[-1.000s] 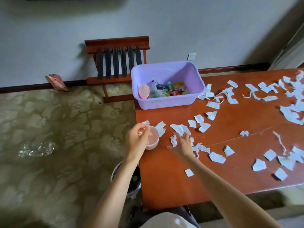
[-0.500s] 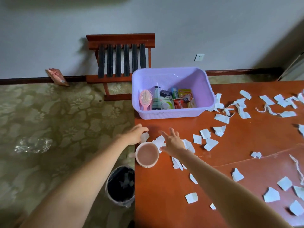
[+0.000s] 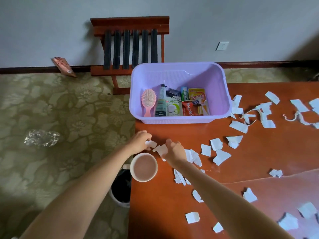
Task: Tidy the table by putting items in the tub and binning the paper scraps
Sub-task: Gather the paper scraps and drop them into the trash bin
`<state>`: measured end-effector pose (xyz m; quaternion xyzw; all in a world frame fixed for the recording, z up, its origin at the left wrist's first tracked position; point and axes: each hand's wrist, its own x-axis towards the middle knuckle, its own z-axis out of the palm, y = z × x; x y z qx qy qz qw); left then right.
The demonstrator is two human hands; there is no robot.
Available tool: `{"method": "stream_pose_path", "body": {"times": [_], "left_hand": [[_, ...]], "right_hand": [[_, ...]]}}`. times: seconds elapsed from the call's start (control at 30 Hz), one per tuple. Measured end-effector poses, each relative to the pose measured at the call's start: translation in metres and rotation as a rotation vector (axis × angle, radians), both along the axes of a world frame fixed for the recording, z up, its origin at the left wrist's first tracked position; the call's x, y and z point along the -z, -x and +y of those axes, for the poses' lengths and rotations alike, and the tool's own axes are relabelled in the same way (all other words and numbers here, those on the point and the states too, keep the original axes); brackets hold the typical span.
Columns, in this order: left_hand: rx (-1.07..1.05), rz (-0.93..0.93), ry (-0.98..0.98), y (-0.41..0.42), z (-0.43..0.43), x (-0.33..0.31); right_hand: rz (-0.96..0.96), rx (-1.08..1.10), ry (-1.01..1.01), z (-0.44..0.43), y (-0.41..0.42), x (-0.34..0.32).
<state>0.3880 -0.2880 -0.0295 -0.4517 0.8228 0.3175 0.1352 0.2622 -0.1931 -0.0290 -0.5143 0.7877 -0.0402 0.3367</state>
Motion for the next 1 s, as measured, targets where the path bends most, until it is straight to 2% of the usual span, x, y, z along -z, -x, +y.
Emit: {"method": "stream_pose_path", "body": {"times": [0.13, 0.37, 0.53, 0.67, 0.83, 1.0], "left_hand": [[-0.053, 0.08, -0.037, 0.009, -0.001, -0.014], [0.121, 0.058, -0.011, 0.035, 0.012, -0.067], [0.12, 0.131, 0.094, 0.082, 0.044, -0.094], [0.189, 0.029, 0.057, 0.104, 0.084, -0.067], [0.103, 0.006, 0.125, 0.113, 0.11, -0.025], [0.032, -0.048, 0.142, 0.121, 0.12, -0.012]], "right_hand": [[-0.144, 0.169, 0.006, 0.007, 0.017, -0.005], [-0.27, 0.322, 0.063, 0.039, 0.07, -0.021], [-0.216, 0.362, -0.005, 0.067, 0.103, -0.023], [-0.154, 0.341, 0.013, 0.077, 0.117, -0.024], [-0.149, 0.373, 0.049, 0.089, 0.151, -0.025], [-0.051, 0.199, -0.011, 0.095, 0.185, -0.023]]}}
